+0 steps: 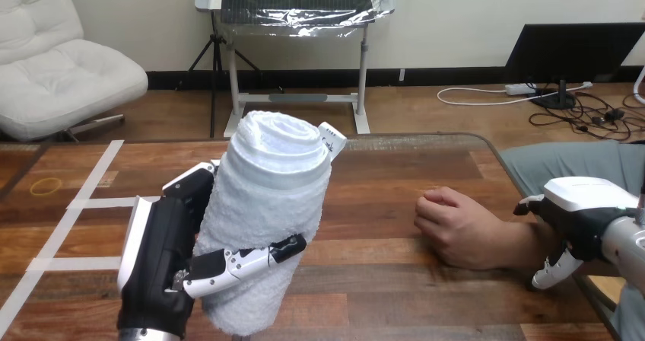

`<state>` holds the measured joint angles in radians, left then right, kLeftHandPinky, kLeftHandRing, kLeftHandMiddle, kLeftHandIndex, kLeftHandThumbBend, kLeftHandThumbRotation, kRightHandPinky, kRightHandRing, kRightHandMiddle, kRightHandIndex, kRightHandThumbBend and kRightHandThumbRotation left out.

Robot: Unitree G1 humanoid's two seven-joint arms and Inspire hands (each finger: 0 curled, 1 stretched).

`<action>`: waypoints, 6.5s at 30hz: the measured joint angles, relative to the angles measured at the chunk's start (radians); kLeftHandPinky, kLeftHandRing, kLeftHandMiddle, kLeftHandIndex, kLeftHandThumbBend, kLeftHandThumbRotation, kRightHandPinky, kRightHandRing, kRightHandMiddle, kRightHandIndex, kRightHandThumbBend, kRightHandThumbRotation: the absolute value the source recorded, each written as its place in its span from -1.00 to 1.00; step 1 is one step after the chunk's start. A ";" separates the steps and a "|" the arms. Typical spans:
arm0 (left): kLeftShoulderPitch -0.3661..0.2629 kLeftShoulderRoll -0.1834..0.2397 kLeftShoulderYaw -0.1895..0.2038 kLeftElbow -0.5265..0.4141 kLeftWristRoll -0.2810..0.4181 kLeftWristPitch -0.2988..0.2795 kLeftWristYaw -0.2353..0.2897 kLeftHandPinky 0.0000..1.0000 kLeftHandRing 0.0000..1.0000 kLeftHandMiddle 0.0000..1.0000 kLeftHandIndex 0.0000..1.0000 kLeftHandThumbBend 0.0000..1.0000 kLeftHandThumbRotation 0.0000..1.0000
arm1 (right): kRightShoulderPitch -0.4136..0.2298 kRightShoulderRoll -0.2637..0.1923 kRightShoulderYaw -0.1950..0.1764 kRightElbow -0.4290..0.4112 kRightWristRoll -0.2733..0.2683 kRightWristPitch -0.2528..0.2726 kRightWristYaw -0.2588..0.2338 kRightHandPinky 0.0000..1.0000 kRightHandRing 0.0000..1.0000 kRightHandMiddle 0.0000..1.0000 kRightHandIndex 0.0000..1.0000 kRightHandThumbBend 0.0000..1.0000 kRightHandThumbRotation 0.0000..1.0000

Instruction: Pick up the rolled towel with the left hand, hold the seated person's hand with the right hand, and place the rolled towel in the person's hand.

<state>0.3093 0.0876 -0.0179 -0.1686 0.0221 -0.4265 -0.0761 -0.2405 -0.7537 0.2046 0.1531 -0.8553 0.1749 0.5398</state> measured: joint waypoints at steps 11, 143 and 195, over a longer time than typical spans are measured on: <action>0.006 0.007 0.005 0.000 -0.001 0.000 0.000 -0.07 -0.08 -0.05 0.08 0.21 -1.00 | -0.007 0.000 0.015 0.021 -0.007 0.000 0.000 0.87 0.91 0.89 0.79 0.25 -0.53; -0.480 -0.004 -0.025 0.438 0.148 0.132 0.051 -0.19 -0.16 -0.13 0.05 0.20 -1.00 | -0.078 0.005 0.075 0.258 0.108 -0.133 -0.310 -0.54 -0.38 -0.19 -0.08 0.20 -1.00; -0.505 -0.057 -0.086 0.459 0.178 0.168 0.071 -0.24 -0.19 -0.15 0.01 0.20 -1.00 | -0.054 0.004 0.054 0.041 0.137 -0.124 -0.284 -0.66 -0.50 -0.30 -0.17 0.22 -1.00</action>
<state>-0.1959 0.0304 -0.1041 0.2903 0.2006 -0.2589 -0.0053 -0.2947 -0.7495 0.2583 0.1937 -0.7180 0.0506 0.2561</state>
